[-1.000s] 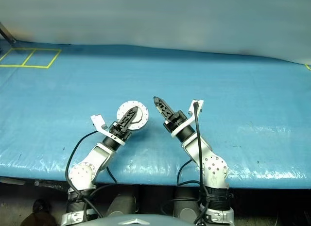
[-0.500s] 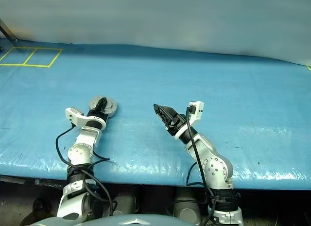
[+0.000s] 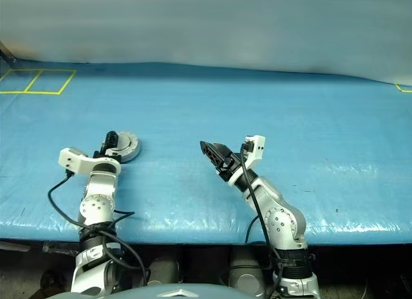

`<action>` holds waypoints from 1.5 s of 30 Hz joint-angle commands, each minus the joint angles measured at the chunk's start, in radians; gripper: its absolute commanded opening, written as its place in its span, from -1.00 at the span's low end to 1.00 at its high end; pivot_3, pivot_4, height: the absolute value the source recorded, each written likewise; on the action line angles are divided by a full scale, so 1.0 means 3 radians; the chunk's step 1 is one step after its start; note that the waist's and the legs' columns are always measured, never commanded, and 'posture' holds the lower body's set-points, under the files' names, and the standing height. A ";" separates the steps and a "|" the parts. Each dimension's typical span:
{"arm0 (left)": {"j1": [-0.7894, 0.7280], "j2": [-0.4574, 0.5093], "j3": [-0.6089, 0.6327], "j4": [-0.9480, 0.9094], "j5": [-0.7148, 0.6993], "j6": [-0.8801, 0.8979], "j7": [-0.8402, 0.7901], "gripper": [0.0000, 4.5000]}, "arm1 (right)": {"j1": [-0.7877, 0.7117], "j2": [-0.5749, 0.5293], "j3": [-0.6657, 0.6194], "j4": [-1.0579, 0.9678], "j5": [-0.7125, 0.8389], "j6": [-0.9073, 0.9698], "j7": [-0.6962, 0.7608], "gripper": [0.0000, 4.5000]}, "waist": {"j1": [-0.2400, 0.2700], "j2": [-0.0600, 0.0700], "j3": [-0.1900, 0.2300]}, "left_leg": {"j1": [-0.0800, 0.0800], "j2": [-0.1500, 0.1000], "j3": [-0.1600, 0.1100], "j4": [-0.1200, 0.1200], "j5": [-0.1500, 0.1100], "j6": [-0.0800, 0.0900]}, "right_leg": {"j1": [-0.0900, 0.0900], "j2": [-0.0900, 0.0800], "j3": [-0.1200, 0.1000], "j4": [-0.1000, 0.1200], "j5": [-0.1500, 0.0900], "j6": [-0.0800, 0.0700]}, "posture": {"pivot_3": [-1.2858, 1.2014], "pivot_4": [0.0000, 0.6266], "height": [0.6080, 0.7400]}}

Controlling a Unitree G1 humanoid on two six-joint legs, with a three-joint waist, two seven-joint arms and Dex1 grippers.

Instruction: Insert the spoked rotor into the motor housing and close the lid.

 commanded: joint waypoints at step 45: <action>0.0447 0.1461 -0.2549 -0.0860 0.2172 -0.0416 -0.2674 1.00 | 0.0213 -0.1424 0.0241 0.0007 -0.2264 -0.1096 0.0760 0.99 | 0.0117 -0.0007 0.0003 | -0.0007 -0.0001 0.0006 -0.0043 0.0001 -0.0001 | -0.0002 -0.0003 0.0003 -0.0047 0.0004 0.0006 | 0.03 -0.52 1.00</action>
